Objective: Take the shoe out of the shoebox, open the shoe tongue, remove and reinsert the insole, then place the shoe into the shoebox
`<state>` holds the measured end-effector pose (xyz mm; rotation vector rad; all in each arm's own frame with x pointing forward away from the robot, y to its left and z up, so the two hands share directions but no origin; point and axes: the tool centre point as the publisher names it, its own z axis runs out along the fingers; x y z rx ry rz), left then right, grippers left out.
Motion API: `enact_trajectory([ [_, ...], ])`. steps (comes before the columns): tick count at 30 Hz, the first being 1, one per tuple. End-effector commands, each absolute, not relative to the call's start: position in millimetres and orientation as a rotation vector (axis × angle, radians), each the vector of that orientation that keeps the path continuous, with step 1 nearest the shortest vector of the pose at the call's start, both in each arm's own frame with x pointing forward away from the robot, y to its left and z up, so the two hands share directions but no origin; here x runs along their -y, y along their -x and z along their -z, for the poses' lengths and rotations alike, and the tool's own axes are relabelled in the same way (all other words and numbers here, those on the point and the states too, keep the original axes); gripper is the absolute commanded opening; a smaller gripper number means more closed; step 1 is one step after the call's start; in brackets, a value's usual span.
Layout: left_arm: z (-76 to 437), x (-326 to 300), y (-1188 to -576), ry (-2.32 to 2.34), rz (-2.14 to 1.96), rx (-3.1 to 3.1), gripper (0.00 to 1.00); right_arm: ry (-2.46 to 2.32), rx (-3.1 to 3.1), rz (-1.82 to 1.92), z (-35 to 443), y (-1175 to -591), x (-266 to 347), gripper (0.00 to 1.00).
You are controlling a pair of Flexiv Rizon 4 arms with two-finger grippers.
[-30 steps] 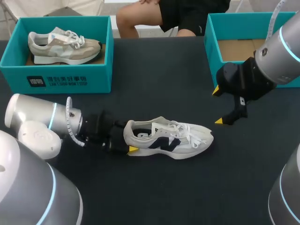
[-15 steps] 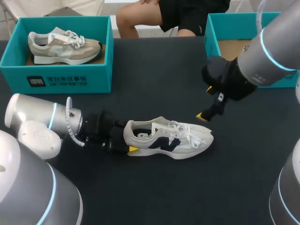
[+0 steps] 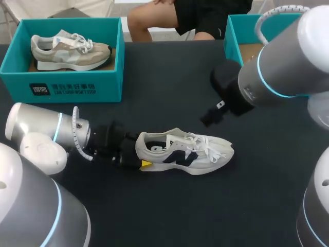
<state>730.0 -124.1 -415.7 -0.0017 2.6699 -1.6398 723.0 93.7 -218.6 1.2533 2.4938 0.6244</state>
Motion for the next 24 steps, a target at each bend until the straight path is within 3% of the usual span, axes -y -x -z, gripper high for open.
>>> enact_trajectory([
  [1,419,124,-725,0.005,1.640,-2.665,0.00,-1.311,-2.401,-0.595,222,-717,-95,1.00],
  [24,419,124,-725,0.005,1.640,-2.665,0.00,-1.823,-2.121,-0.471,316,-721,-192,1.00],
])
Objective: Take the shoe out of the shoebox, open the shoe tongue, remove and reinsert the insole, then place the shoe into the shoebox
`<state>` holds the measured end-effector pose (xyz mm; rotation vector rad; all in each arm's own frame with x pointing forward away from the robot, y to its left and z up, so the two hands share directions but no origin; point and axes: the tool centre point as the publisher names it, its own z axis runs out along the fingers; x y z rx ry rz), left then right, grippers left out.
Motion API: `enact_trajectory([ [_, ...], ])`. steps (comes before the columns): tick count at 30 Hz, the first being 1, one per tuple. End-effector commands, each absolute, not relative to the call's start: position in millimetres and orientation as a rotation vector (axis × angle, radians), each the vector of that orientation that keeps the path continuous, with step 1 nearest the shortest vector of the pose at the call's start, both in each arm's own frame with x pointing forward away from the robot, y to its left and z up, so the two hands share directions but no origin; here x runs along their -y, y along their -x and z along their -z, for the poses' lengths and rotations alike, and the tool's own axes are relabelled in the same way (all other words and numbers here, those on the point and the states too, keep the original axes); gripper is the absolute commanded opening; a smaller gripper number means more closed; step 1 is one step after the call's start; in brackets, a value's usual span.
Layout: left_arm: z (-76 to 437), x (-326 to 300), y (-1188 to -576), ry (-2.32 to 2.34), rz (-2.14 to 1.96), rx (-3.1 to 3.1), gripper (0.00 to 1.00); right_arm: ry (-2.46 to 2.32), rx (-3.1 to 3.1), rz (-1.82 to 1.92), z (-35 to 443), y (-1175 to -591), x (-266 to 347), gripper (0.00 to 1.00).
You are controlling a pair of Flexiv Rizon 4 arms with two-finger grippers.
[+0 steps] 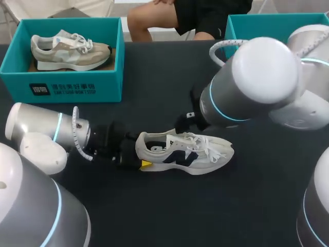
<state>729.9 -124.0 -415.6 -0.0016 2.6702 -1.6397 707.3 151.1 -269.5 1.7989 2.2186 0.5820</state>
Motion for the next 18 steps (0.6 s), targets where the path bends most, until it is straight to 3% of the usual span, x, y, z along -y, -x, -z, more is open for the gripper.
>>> enact_trajectory([
  [1,419,124,-725,0.005,1.640,-2.665,0.00,-1.837,-2.117,-0.450,320,-720,-195,1.00],
  [18,419,124,-725,0.005,1.640,-2.665,0.00,-1.978,-1.988,-0.237,352,-725,-221,1.00],
])
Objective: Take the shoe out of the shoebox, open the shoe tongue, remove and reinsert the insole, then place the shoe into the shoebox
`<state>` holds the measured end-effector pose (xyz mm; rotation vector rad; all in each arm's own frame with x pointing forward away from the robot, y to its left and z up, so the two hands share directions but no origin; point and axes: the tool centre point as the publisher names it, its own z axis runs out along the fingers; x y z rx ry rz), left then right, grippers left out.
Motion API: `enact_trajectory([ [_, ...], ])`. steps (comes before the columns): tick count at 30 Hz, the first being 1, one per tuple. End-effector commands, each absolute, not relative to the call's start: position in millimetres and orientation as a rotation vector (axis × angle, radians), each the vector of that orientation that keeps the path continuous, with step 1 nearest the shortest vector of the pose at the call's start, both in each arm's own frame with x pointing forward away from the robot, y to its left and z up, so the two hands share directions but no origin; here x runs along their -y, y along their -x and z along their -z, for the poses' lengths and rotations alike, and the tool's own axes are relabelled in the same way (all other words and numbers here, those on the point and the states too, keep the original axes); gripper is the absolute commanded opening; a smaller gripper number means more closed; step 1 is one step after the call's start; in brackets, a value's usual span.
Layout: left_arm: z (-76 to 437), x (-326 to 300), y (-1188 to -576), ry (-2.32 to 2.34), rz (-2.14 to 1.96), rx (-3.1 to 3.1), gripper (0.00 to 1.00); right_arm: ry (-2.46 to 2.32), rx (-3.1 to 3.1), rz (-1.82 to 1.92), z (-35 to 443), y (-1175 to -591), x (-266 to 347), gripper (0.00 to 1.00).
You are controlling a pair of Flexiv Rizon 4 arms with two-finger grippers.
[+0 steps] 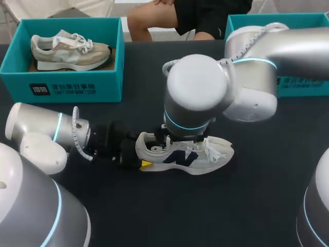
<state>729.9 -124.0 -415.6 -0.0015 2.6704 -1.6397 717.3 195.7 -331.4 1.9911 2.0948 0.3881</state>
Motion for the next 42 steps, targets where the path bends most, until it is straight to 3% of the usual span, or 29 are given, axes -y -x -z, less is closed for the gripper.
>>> enact_trajectory([
  [1,419,124,-725,0.005,1.640,-2.665,0.00,-1.979,-1.985,-0.224,352,-725,-221,1.00],
  [28,419,124,-725,0.005,1.640,-2.665,0.00,-1.966,-1.800,0.084,363,-720,-178,1.00],
  [29,419,124,-725,0.005,1.640,-2.665,0.00,-1.963,-1.804,0.084,361,-719,-177,0.98],
  [30,419,124,-725,0.005,1.640,-2.665,0.00,-1.963,-1.793,0.083,359,-719,-175,0.80],
  [31,419,124,-725,0.005,1.640,-2.665,0.00,-1.964,-1.793,0.078,357,-719,-174,0.55],
  [32,419,124,-725,0.005,1.640,-2.665,0.00,-1.962,-1.794,0.074,354,-719,-173,0.45],
  [39,419,124,-725,0.005,1.640,-2.665,0.00,-1.922,-1.834,0.019,337,-719,-164,0.29],
  [42,419,124,-725,0.005,1.640,-2.665,0.00,-1.909,-1.868,-0.020,325,-721,-166,0.14],
])
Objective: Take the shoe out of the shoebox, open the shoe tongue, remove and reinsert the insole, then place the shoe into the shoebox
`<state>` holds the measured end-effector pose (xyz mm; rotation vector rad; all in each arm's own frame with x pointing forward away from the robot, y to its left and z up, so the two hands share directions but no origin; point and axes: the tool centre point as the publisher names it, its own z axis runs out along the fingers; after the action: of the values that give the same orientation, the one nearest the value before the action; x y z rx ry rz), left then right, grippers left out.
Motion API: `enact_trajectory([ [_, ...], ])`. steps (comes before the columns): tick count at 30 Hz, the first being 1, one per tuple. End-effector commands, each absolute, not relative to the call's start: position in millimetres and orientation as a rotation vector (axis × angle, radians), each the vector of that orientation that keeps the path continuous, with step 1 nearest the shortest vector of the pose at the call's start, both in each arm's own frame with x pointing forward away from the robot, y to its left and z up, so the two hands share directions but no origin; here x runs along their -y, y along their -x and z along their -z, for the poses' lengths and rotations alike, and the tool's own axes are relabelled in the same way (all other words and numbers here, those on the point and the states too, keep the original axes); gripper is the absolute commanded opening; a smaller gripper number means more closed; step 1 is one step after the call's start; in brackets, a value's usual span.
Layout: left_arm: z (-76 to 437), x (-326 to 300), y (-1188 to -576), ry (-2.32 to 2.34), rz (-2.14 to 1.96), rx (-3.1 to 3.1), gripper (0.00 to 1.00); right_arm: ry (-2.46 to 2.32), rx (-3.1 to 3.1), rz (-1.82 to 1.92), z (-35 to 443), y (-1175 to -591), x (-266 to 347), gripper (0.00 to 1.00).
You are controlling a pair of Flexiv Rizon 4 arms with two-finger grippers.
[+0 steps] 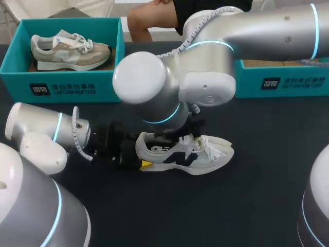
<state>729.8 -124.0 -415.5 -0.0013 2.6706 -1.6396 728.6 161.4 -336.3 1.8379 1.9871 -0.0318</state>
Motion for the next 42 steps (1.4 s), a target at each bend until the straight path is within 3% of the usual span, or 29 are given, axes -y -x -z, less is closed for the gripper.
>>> enact_trajectory([
  [1,419,124,-725,0.005,1.640,-2.665,0.00,-1.903,-1.864,-0.025,321,-722,-169,0.00],
  [9,419,124,-725,0.005,1.640,-2.665,0.00,-1.880,-2.048,-0.188,329,-731,-170,0.00],
  [26,419,124,-725,0.005,1.640,-2.665,0.00,-1.855,-2.154,-0.252,317,-744,-98,0.00],
  [42,419,124,-725,0.005,1.640,-2.665,0.00,-1.946,-2.167,-0.166,380,-737,-50,0.00],
])
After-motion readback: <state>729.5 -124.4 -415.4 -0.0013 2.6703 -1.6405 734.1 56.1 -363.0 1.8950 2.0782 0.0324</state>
